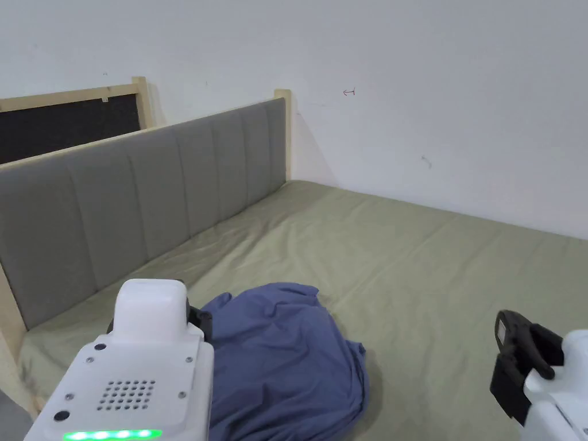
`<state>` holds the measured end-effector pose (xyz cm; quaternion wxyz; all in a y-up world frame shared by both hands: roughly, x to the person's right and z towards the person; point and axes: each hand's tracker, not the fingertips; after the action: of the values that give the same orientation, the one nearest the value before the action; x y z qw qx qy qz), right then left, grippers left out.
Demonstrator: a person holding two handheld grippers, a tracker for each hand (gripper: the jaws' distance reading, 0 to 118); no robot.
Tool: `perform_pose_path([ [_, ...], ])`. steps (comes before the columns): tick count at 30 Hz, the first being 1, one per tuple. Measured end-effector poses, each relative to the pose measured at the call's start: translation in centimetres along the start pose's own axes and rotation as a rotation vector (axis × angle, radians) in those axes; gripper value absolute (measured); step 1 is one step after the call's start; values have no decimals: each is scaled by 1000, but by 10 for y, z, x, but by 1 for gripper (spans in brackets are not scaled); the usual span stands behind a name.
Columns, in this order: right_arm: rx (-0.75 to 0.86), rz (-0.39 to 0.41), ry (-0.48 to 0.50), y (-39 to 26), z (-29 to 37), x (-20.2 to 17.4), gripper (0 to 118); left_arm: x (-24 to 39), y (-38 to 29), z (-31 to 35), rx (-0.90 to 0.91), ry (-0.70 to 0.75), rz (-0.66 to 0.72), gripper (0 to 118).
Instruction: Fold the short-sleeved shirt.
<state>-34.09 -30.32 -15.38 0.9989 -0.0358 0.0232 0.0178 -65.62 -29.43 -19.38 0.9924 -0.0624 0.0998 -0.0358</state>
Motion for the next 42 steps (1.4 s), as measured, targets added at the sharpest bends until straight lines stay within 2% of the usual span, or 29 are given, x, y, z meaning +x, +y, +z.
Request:
perform_pose_path([
  [1,-8,2,7,0,0,3,0,1,3,-21,-30,-27,-8,0],
  [3,-27,11,22,-1,-3,9,0,6,6,-71,-161,-175,-20,0],
  [7,-116,66,28,-8,-9,19,0,35,-16,-198,-642,-421,-43,0],
  [10,-177,59,16,-15,-16,29,0,64,-57,-265,-770,-428,-117,0],
  [11,-197,50,15,-17,-22,33,0,73,-69,-284,-796,-420,-148,15],
  [12,-214,44,12,-18,-25,36,0,79,-78,-299,-830,-416,-166,43],
  [14,-239,41,4,-22,-30,42,0,93,-98,-329,-916,-428,-152,116],
  [18,-289,36,-21,-35,-39,52,0,111,-122,-375,-962,-348,-107,114],
  [22,-370,25,-36,-51,-49,59,0,130,-144,-395,-1001,-323,-137,112],
  [24,-390,17,-36,-57,-51,63,0,137,-153,-397,-1013,-281,-178,86],
  [25,-400,14,-37,-59,-52,64,0,139,-156,-396,-1009,-285,-189,79],
  [26,-409,13,-37,-60,-53,64,0,137,-156,-389,-1014,-323,-159,64],
  [27,-416,12,-36,-61,-54,65,0,139,-151,-385,-1004,-312,-159,36],
  [28,-421,11,-34,-61,-54,65,0,139,-145,-382,-999,-335,-152,0],
  [34,-396,-33,-12,-49,-49,69,0,114,-90,-348,-907,-370,-150,0],
  [37,-354,-36,-14,-37,-36,72,0,94,-28,-319,-773,-377,-8,0],
  [39,-317,-37,-16,-29,-23,77,0,85,28,-291,-639,-466,121,0],
  [42,-281,-35,-37,-19,-6,84,0,100,105,-238,-477,-580,7,0],
])
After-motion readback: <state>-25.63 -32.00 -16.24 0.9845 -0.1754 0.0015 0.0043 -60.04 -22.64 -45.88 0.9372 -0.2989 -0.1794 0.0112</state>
